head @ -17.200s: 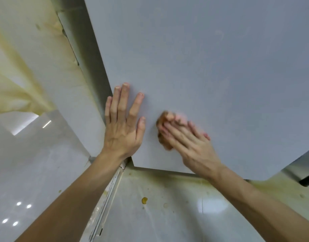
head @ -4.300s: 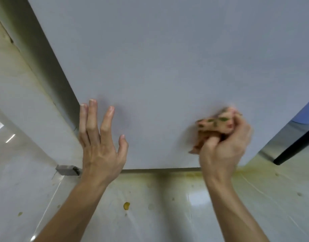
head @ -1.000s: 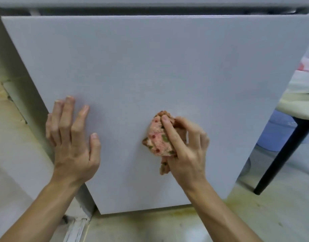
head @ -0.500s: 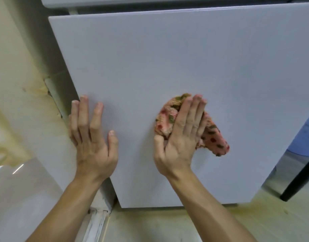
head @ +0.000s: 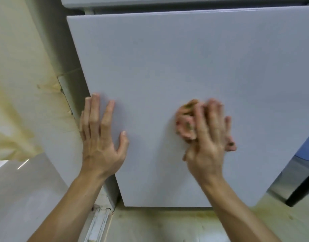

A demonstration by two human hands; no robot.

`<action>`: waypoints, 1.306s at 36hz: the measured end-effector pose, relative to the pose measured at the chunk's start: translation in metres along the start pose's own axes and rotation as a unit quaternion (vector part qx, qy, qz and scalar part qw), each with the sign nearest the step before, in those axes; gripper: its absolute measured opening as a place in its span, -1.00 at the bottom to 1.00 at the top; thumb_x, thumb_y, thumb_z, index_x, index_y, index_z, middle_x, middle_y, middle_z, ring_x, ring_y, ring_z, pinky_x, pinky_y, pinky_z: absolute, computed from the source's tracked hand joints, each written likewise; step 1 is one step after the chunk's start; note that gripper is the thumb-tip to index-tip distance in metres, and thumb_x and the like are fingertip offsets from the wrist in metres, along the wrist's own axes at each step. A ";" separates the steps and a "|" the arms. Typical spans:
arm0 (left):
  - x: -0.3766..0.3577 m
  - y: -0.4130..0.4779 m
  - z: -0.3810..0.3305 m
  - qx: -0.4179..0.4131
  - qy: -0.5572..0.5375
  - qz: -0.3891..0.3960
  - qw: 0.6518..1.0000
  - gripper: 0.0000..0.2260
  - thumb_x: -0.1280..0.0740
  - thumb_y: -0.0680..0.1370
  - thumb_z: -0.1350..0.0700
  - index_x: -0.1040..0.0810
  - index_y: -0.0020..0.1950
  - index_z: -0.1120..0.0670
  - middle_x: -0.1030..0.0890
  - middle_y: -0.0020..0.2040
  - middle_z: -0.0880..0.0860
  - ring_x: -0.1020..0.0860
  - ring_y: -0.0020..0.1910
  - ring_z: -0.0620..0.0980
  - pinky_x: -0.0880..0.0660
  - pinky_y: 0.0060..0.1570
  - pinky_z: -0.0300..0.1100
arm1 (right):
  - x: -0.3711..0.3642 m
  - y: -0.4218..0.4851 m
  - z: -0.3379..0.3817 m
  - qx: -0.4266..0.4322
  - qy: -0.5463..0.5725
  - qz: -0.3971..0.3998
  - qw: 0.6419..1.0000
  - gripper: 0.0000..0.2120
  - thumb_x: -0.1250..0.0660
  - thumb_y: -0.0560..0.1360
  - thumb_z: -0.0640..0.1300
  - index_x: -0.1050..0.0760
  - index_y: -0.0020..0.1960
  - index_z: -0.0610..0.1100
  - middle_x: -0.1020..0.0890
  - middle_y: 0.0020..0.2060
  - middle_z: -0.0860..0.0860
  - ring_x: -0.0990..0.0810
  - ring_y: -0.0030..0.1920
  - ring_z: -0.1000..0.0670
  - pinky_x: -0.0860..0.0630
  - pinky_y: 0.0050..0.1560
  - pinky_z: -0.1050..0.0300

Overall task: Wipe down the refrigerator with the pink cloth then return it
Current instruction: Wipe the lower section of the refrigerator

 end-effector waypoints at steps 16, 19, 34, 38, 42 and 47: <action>0.023 -0.009 0.030 0.032 0.010 -0.037 0.999 -0.23 -0.22 0.39 0.39 -0.18 0.62 0.31 -0.12 0.66 0.30 0.01 0.68 0.23 0.06 0.65 0.21 | -0.047 0.039 0.078 -0.003 0.026 -0.001 1.000 -0.20 -0.39 0.45 -0.13 -0.19 0.61 -0.30 -0.21 0.60 -0.34 -0.10 0.64 -0.31 0.09 0.64 -0.25; 0.028 -0.016 0.038 0.043 0.011 -0.035 0.998 -0.25 -0.20 0.39 0.39 -0.19 0.62 0.32 -0.12 0.66 0.30 -0.01 0.68 0.29 0.05 0.65 0.21 | -0.072 0.023 0.100 0.077 -0.015 0.035 0.996 -0.30 -0.33 0.57 0.01 -0.18 0.63 -0.16 -0.15 0.62 -0.14 -0.07 0.67 -0.10 0.04 0.65 -0.20; 0.017 -0.063 0.035 0.078 0.001 0.015 0.997 -0.32 -0.25 0.49 0.33 -0.19 0.63 0.29 -0.13 0.67 0.24 0.00 0.69 0.16 0.04 0.66 0.09 | -0.085 -0.220 -0.010 0.312 0.037 0.416 0.853 -0.40 -0.20 0.68 -0.18 -0.16 0.68 -0.01 -0.16 0.68 0.09 -0.10 0.67 0.04 0.02 0.65 0.06; 0.008 -0.071 0.025 0.073 -0.008 0.034 0.997 -0.28 -0.29 0.49 0.36 -0.17 0.64 0.26 -0.10 0.68 0.24 0.01 0.69 0.17 0.02 0.66 0.11 | -0.074 -0.207 -0.007 0.311 0.078 0.420 0.849 -0.55 0.09 0.79 -0.16 -0.26 0.63 -0.13 -0.25 0.65 -0.04 -0.12 0.67 -0.01 -0.04 0.66 0.02; -0.002 -0.077 0.017 0.073 -0.013 0.048 0.996 -0.24 -0.34 0.47 0.40 -0.16 0.65 0.26 -0.10 0.68 0.22 -0.06 0.69 0.18 -0.01 0.66 0.01 | -0.059 -0.172 0.009 0.244 0.084 0.308 0.916 -0.58 -0.07 0.73 -0.36 -0.49 0.50 -0.16 -0.47 0.52 -0.09 -0.40 0.56 -0.09 -0.36 0.55 -0.10; -0.008 -0.080 0.014 0.081 -0.033 0.040 0.995 -0.24 -0.36 0.44 0.42 -0.17 0.62 0.33 -0.12 0.65 0.27 -0.09 0.67 0.25 -0.02 0.65 -0.01 | -0.056 -0.111 0.031 0.140 0.027 0.084 0.986 -0.77 -0.39 0.62 -0.27 -0.75 0.15 -0.05 -0.51 0.28 -0.04 -0.51 0.28 -0.10 -0.47 0.21 -0.08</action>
Point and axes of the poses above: each hand's wrist, its own y-axis towards the middle knuckle, its own x-axis out of the back of the hand, z = x × y, the point moved 1 cm from there along y, towards the middle knuckle
